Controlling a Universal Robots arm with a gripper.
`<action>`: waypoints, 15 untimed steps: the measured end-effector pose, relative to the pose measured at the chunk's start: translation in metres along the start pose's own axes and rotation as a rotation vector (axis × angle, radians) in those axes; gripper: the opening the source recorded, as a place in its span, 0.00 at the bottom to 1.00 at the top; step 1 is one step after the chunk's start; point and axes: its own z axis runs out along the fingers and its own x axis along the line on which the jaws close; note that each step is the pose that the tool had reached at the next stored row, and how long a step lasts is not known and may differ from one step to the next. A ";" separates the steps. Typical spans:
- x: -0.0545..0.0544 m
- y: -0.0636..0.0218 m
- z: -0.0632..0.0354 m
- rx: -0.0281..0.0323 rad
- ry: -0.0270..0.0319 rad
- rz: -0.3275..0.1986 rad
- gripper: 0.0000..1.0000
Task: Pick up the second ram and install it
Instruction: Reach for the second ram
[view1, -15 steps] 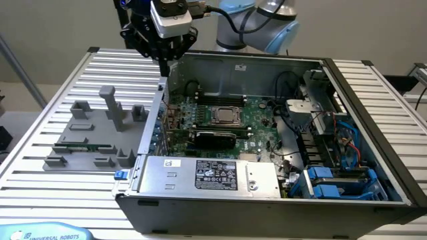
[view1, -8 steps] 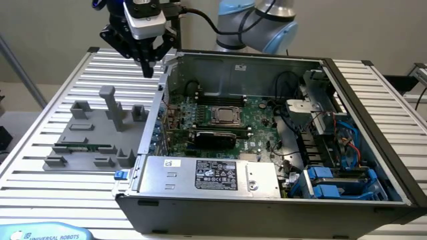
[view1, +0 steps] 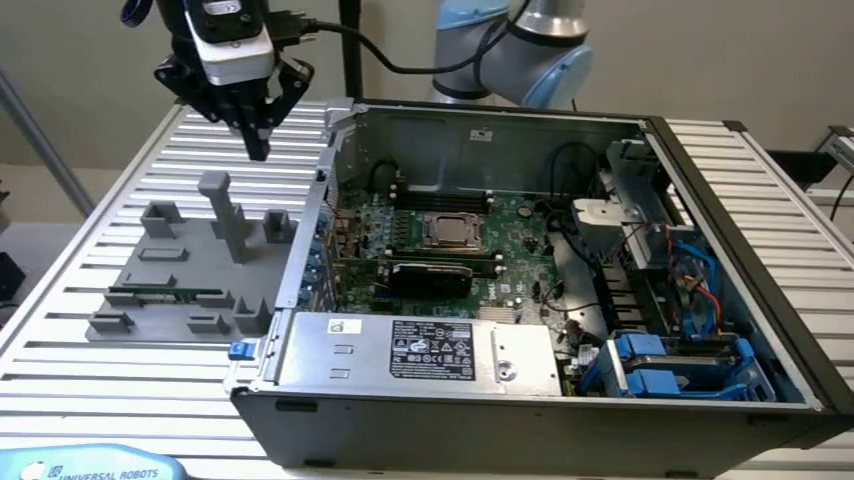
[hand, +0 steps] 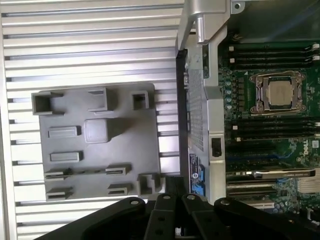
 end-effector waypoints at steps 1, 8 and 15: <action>0.004 -0.0005 0.0007 0.0006 -0.0001 0.000 0.11; 0.036 -0.0041 0.0057 0.0053 -0.0003 0.000 0.11; 0.068 -0.0076 0.0112 0.0096 -0.0007 0.000 0.11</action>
